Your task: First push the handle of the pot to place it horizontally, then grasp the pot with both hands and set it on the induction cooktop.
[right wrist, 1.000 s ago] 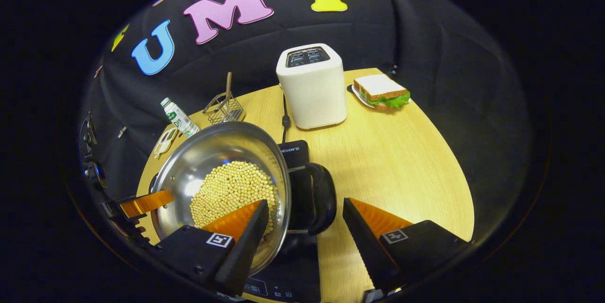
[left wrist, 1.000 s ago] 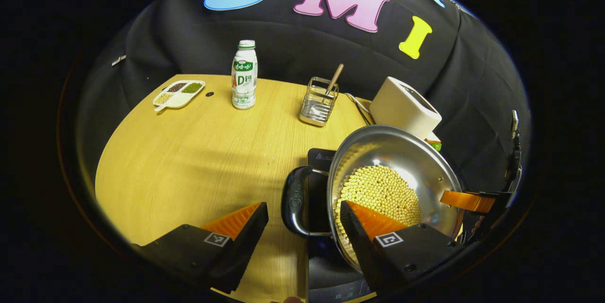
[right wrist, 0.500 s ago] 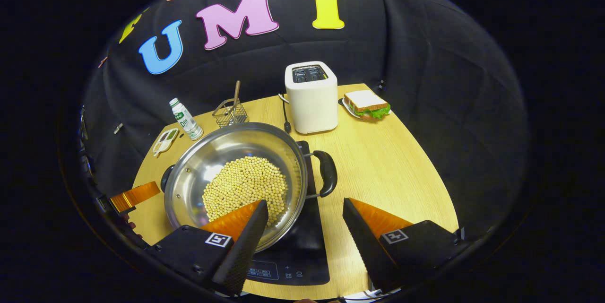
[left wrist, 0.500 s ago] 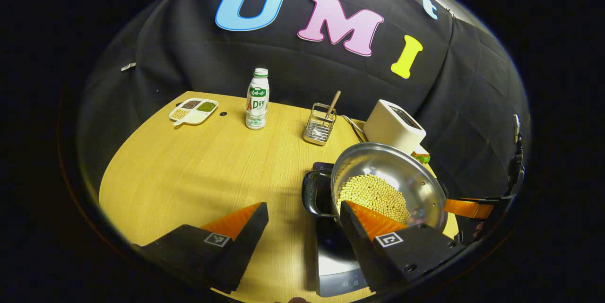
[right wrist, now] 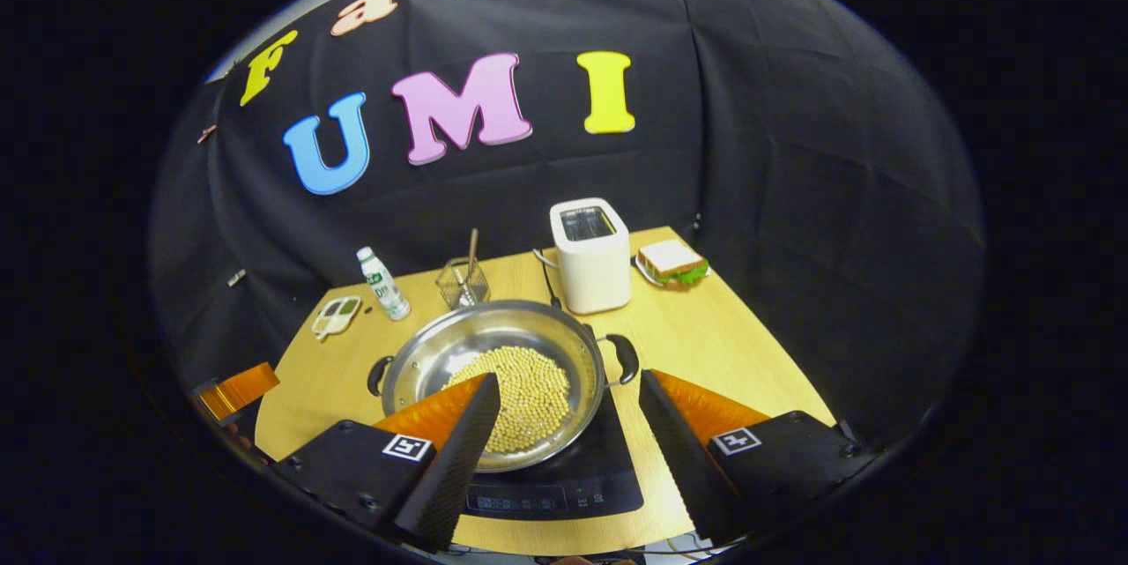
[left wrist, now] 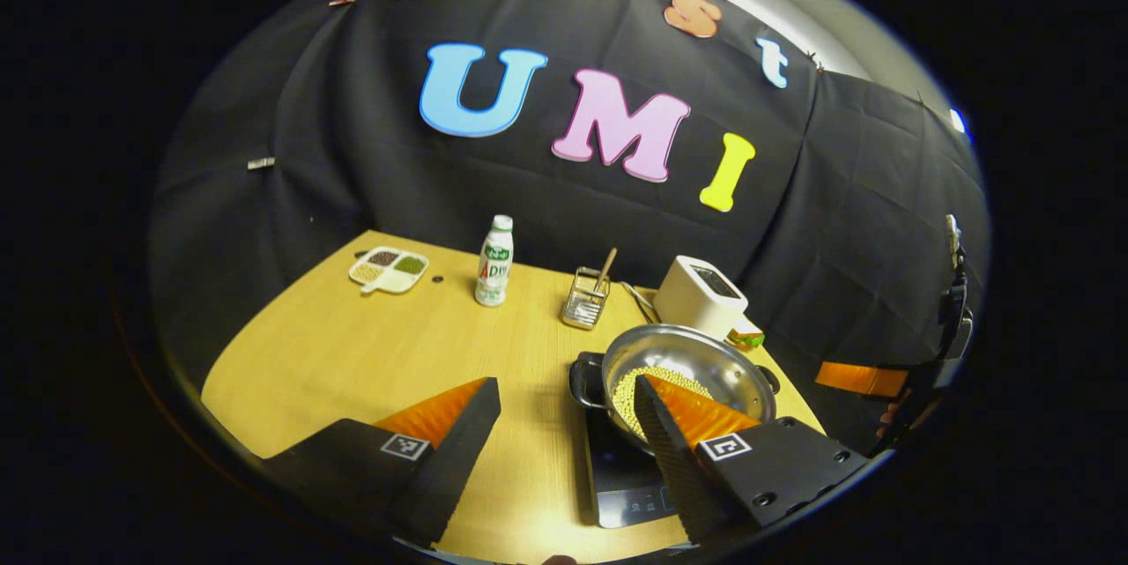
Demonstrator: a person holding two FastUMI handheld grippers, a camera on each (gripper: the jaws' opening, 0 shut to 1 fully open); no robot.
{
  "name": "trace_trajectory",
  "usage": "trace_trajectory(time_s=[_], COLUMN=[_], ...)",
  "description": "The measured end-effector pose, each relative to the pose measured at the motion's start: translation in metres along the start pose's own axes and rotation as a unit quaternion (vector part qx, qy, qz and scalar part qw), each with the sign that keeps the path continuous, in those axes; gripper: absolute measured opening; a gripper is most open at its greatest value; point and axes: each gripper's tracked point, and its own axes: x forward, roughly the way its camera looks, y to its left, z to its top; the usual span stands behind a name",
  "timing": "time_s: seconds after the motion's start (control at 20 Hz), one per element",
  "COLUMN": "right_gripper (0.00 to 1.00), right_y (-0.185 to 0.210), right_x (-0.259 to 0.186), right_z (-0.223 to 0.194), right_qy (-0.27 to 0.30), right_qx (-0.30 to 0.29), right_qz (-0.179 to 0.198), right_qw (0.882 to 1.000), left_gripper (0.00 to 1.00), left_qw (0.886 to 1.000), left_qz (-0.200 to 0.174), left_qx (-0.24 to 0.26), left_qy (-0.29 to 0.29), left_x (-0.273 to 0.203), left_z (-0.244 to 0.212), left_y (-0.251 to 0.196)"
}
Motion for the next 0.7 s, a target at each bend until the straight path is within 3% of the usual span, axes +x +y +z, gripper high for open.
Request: trace_trajectory(time_s=[0.2,0.4,0.7], right_gripper=[0.99,0.99,0.98], right_y=[0.008,0.009,-0.011], right_x=[-0.042,-0.08,-0.124], right_z=[0.044,0.059,0.05], right_qy=[-0.092,-0.154,-0.189], right_qx=[0.019,0.014,-0.005], right_qz=[-0.004,-0.011,-0.045], right_qw=[0.996,0.988,0.981], left_gripper=[0.95,0.95,0.95], left_qw=[0.993,0.981,0.978], left_qz=[0.02,0.038,0.046], left_qx=[0.079,0.128,0.131], left_qy=[-0.087,-0.142,-0.159], left_x=[-0.048,-0.091,-0.141], left_z=[0.05,0.073,0.077], left_y=[0.004,0.002,-0.003])
